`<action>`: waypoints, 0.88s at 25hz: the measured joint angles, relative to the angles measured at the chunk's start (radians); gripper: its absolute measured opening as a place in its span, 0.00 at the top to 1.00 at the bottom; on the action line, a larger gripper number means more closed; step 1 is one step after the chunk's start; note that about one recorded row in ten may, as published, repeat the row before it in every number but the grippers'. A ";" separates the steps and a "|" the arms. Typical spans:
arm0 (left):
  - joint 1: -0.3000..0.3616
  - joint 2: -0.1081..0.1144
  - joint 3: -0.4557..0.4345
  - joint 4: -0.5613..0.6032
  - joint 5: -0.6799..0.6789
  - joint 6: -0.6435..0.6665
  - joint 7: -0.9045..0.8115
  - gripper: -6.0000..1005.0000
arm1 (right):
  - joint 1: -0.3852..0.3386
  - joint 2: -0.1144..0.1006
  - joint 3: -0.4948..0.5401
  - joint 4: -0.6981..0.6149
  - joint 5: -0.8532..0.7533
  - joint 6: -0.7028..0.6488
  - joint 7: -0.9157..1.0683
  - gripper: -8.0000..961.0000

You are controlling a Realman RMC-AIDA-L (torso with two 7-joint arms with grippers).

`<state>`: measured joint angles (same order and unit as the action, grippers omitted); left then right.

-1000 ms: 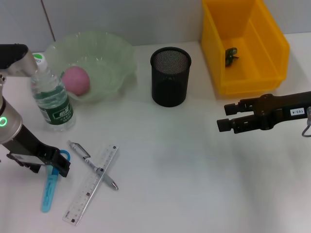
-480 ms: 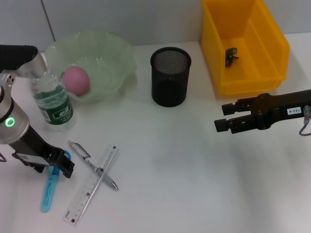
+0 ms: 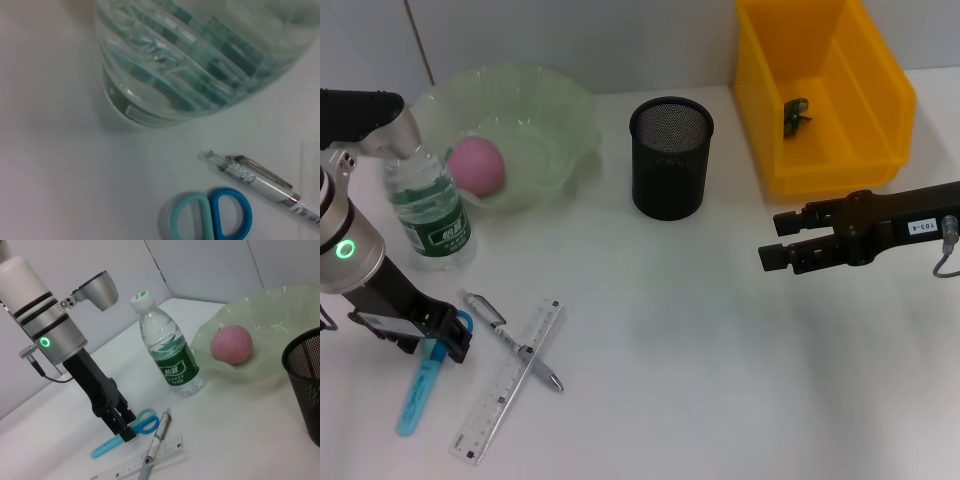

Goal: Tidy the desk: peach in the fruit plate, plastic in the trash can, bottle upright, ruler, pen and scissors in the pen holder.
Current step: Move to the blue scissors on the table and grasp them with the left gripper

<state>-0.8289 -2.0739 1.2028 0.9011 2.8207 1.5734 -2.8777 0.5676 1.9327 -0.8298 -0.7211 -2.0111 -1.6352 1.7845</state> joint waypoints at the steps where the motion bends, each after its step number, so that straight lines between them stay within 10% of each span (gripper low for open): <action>1: 0.000 0.000 0.000 0.000 0.000 0.000 0.000 0.37 | 0.001 0.000 0.000 0.000 0.000 0.000 0.000 0.14; 22: 0.016 -0.004 0.018 0.035 -0.001 0.016 -0.001 0.38 | 0.003 -0.003 0.000 0.000 0.000 0.000 0.003 0.14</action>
<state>-0.8133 -2.0779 1.2210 0.9362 2.8198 1.5897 -2.8791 0.5706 1.9296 -0.8299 -0.7210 -2.0111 -1.6352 1.7876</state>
